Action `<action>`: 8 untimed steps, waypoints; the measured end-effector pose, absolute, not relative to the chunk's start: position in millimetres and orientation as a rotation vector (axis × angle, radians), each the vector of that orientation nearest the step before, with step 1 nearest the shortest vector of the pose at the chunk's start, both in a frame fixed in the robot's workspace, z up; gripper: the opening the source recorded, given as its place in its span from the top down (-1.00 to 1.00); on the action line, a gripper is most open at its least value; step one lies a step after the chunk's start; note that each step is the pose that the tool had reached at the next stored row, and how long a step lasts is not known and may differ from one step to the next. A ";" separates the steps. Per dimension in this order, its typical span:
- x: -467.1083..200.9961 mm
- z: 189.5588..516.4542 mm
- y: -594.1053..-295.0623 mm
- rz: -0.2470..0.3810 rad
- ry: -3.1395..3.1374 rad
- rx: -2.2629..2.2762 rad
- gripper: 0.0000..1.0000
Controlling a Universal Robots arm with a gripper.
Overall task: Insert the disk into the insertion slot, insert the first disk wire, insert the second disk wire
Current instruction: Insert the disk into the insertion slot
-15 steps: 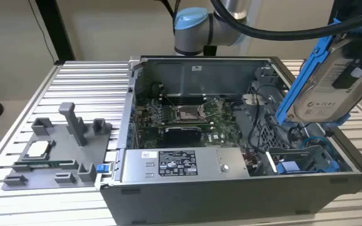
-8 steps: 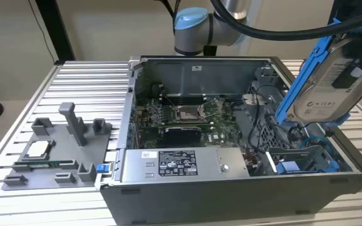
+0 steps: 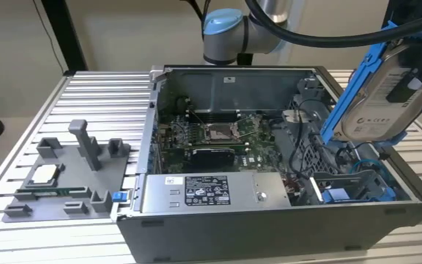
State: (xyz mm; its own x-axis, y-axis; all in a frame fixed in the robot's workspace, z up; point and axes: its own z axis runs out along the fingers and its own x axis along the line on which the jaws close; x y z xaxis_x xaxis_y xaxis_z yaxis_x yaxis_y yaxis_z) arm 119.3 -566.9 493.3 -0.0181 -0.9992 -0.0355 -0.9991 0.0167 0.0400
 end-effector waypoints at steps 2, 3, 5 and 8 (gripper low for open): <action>119.3 493.2 -566.9 -0.085 -2.238 2.200 1.00; 119.3 493.2 -566.9 -0.086 -2.239 2.200 1.00; 119.3 493.3 -566.9 -0.086 -2.239 2.200 1.00; 119.3 493.2 -566.9 -0.088 -2.240 2.201 1.00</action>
